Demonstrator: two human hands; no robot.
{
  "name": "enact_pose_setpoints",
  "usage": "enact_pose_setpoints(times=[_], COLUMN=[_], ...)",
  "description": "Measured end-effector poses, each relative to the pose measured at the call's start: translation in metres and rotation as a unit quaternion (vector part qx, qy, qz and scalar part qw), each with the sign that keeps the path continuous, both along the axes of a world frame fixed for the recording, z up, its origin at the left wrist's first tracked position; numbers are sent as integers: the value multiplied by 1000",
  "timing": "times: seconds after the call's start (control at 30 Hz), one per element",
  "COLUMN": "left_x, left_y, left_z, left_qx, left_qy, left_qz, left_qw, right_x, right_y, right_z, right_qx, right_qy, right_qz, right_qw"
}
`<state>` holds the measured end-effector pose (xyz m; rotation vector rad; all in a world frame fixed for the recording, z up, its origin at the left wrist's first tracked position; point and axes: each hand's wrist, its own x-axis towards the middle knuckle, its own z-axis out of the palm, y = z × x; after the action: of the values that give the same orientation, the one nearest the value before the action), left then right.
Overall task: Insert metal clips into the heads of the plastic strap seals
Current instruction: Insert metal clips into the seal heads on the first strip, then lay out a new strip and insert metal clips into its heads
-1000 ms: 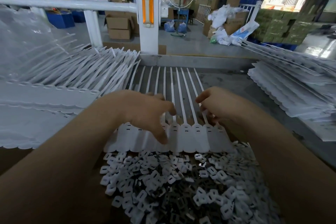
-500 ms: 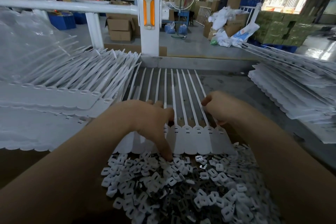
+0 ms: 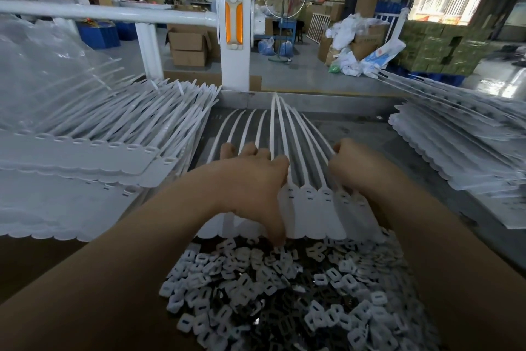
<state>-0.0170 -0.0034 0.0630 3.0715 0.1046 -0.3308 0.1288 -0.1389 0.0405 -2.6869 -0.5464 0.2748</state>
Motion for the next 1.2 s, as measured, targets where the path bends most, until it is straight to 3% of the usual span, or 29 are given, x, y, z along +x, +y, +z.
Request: enact_pose_setpoints(times=[0.17,0.3,0.47,0.63,1.0,1.1,1.2], left_x=[-1,0,14,23,34,35,33], left_y=[-7,-4,12,34,50,50,49], left_z=[5,1,-14,-35,-58,-61,-61], left_qx=[33,51,72,15,-46,-41,-46], left_qy=[-56,-134,-195,-203,-180,-189,-218], left_qz=[1,-1,-1,9,34,39,45], left_qw=[998,990,978,979,982,980,974], right_x=[8,11,13,14,9,4,-4], right_y=[-1,-1,1,5,4,0,0], right_z=[8,9,2,-6,-14,-9,-3], right_qx=[148,204,263,243,204,127,-4], right_qy=[-25,-56,-1,33,73,65,-2], right_qz=[-48,-54,-76,-88,14,72,152], right_qw=[987,976,962,965,976,987,988])
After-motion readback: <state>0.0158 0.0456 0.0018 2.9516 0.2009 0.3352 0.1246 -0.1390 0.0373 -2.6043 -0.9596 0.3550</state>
